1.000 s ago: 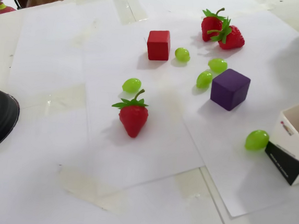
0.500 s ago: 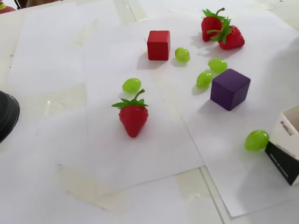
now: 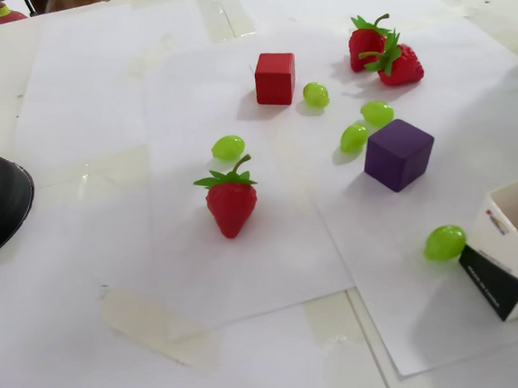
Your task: Put the red cube on top of the purple cube
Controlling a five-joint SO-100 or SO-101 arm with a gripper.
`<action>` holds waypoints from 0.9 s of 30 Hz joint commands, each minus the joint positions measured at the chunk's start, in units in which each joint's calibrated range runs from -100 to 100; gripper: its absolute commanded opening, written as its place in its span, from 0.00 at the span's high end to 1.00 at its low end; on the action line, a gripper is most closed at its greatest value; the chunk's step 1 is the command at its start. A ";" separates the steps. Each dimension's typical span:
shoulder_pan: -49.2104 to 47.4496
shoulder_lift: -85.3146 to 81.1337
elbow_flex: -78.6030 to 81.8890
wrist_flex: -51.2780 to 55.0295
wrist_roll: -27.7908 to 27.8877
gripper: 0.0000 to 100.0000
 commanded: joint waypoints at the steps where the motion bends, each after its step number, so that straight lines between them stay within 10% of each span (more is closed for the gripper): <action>1: 0.51 1.92 -5.03 0.71 1.47 1.00; 27: -0.59 7.07 -0.40 -4.77 -2.15 0.89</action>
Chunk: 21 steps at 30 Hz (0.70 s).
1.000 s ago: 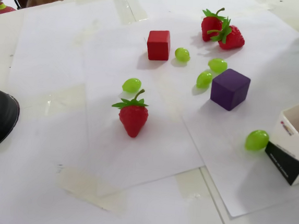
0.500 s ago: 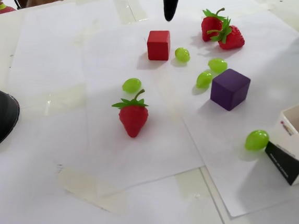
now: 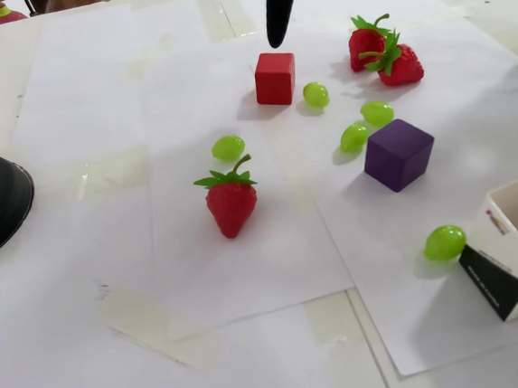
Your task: Put the red cube on top of the purple cube
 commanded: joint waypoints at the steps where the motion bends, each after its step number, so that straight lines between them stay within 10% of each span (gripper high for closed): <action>1: -1.19 -0.03 -0.40 -0.34 -1.76 0.88; 21: 0.72 4.44 -1.76 -3.12 0.39 0.73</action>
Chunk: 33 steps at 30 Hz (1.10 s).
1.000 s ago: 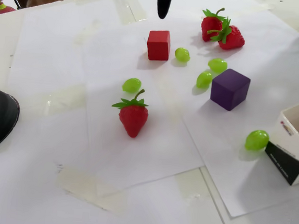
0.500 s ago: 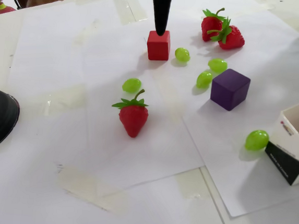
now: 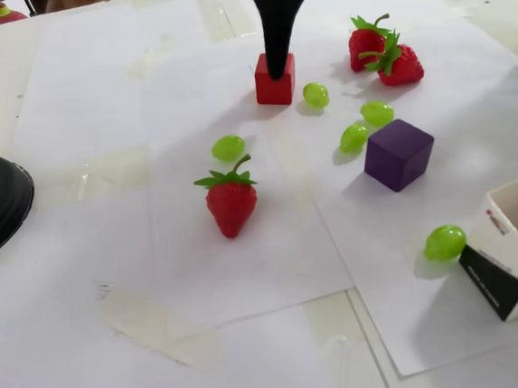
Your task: Put the red cube on top of the purple cube
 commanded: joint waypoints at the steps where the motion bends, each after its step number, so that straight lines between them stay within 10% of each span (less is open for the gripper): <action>1: 1.25 -0.48 -1.76 -0.76 1.12 0.71; 33: 0.14 6.83 -1.85 -6.15 0.05 0.69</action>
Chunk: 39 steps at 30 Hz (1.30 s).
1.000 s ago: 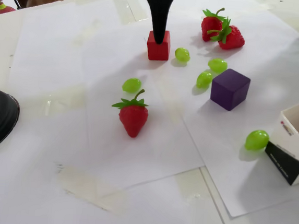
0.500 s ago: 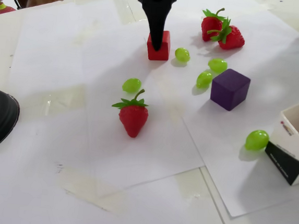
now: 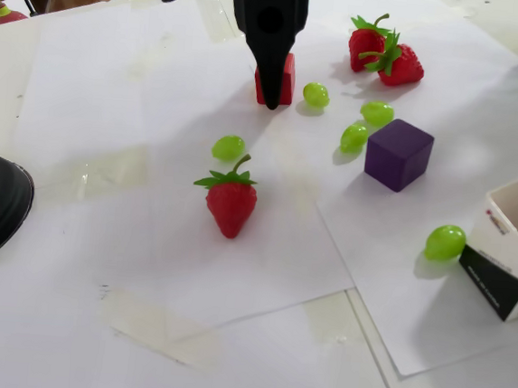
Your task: Put the red cube on top of the purple cube
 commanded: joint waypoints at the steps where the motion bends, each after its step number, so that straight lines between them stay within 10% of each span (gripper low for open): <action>1: 0.29 -0.90 -1.76 -0.45 0.39 0.70; 39: 1.10 -1.59 -0.94 3.55 4.20 1.00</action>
